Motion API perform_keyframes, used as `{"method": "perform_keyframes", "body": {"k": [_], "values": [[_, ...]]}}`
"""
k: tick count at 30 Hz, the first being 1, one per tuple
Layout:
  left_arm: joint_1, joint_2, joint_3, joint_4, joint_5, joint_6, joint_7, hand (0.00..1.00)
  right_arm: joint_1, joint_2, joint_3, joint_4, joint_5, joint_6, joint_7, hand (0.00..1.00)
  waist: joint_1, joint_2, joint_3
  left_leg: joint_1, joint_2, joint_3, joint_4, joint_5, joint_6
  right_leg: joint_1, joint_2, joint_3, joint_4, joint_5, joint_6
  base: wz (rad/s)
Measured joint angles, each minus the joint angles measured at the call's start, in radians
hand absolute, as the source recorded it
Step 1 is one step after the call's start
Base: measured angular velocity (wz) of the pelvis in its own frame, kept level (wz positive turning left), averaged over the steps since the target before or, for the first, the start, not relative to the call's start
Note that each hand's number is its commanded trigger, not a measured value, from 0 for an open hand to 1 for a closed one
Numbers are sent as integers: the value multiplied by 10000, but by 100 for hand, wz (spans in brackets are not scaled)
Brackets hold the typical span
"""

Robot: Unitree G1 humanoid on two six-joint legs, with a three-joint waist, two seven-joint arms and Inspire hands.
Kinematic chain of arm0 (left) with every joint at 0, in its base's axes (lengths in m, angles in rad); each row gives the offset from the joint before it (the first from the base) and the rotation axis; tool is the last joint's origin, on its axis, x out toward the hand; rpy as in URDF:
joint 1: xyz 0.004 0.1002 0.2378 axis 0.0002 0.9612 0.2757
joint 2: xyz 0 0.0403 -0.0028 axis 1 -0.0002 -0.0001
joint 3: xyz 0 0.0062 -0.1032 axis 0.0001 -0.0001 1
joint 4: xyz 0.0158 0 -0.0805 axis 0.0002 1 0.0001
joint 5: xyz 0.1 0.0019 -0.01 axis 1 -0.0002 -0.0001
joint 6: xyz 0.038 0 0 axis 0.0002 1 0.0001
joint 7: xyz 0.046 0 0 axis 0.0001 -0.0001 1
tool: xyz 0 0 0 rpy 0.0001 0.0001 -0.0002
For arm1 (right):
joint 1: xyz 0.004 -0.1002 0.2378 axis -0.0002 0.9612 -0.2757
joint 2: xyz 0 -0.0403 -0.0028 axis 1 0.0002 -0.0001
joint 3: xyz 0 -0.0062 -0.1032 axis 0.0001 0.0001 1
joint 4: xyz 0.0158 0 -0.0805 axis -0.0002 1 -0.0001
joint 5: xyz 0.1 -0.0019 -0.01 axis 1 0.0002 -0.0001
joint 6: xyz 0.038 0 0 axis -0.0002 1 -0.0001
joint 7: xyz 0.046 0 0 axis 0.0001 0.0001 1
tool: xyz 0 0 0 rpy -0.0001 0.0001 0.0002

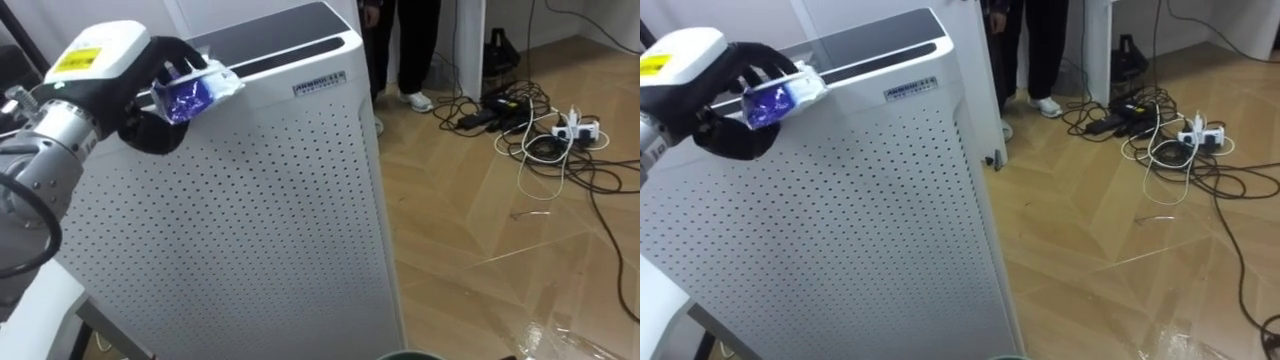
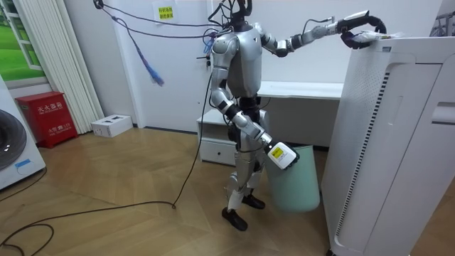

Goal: Pick garbage

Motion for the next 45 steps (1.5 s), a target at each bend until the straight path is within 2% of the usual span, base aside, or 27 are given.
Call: {"method": "perform_keyframes", "body": {"k": [8, 15, 20, 21, 22, 23, 24, 26, 29, 30, 32, 35, 38, 39, 41, 45], "values": [[-90, -31, 148, 131, -71, -29, 252, 100, -7, -29, 83, 1, 89, 0, 6, 100, 37, -2, 1, 0, -8, -7, -6, 6, -1, 1, -8, -23, -9, -2, 2, 0], [38, -88, 183, 103, -139, -284, 848, 100, -15, -73, 71, 1, 219, 0, -292, 100, 108, -34, 4, 14, -15, 42, -47, 6, -1, -18, -12, 54, 5, -13, 18, -2], [312, -225, 169, 8, -675, -407, 1658, 100, -16, -144, 126, 1, 638, -1, -575, 100, 218, -208, -57, 27, -18, 6, -155, 16, 0, 8, -1, 94, 42, -13, 19, -1], [400, -375, 173, -123, -665, -395, 1924, 100, -17, -140, 166, 1, 639, -1, -645, 100, 238, -280, -54, 23, -22, -17, -164, 16, 0, 13, 1, 82, 33, -13, 19, 7], [487, -565, 175, -226, -700, -394, 2169, 100, -28, -131, 172, 3, 627, -1, -668, 100, 246, -264, -106, 21, -31, -30, -168, 16, 0, 25, -1, 74, 0, -13, 19, 5], [589, -630, 177, -317, -763, -393, 2305, 100, -45, -133, 177, 3, 615, -1, -672, 100, 259, -344, -70, 22, -32, -37, -176, 16, 0, 10, -1, 94, 1, -12, 20, 0], [909, -734, 235, -645, -829, -387, 2575, 100, -75, -135, 174, 0, 611, -1, -706, 100, 264, -323, -121, 17, -34, -11, -185, 16, 0, -1, 0, 142, -14, -10, 24, -4], [1383, -898, 340, -1312, -837, -429, 2842, 100, -90, -129, 168, -13, 626, -2, -740, 100, 211, -419, -125, 6, -46, -16, -222, 16, 0, -31, -8, 176, -21, -8, 27, -2], [1850, -1237, 366, -1838, -1173, -866, 3135, 100, -285, -83, 171, -23, 639, -2, -863, 100, 170, -522, -128, -50, -51, -12, -221, 16, 0, -86, -24, 169, -7, -7, 29, 0], [1972, -1471, 322, -1959, -1418, -964, 3139, 100, -355, -92, 170, -23, 660, -3, -959, 100, 166, -537, -135, -58, -54, -13, -218, 16, 0, -100, -31, 155, -2, -7, 30, 0], [2302, -1702, 101, -2330, -1929, -1060, 3082, 100, -502, -90, 172, -23, 1031, -4, -1095, 100, 174, -556, -145, -155, -53, -23, -215, 17, 2, -217, -31, 165, 30, -7, 30, 0], [3081, -2200, -963, -2498, -2238, -1203, 2484, 100, -645, -5, 307, -64, 1588, -23, -1419, 100, 167, -614, -160, -224, -53, -20, -195, 18, 4, -266, -24, 162, 16, -8, 30, 0], [3360, -2533, -1339, -2496, -2312, -1329, 2113, 100, -721, 182, 415, -126, 1480, -139, -1625, 100, 155, -764, -200, -413, -22, -14, -169, 18, 4, -464, 8, 184, 60, 0, 18, -1], [3408, -2583, -1372, -2496, -2426, -1371, 2055, 100, -741, 183, 470, -126, 1467, -142, -1673, 100, 178, -808, -235, -452, -9, 13, -172, 19, 3, -550, 12, 227, 126, -1, 18, -11], [3716, -2680, -1423, -2496, -2695, -1647, 1869, 100, -874, 185, 566, -126, 1434, -223, -1736, 100, 232, -970, -229, -468, 42, 131, -211, 20, 0, -667, 38, 329, 214, 1, 15, -15], [4224, -2892, -1806, -2496, -2828, -1678, 1643, 100, -892, 163, 568, -128, 1617, -314, -1864, 100, 186, -1181, -221, -484, 24, 118, -231, 19, -1, -657, 25, 315, 166, 3, 13, -1]]}}
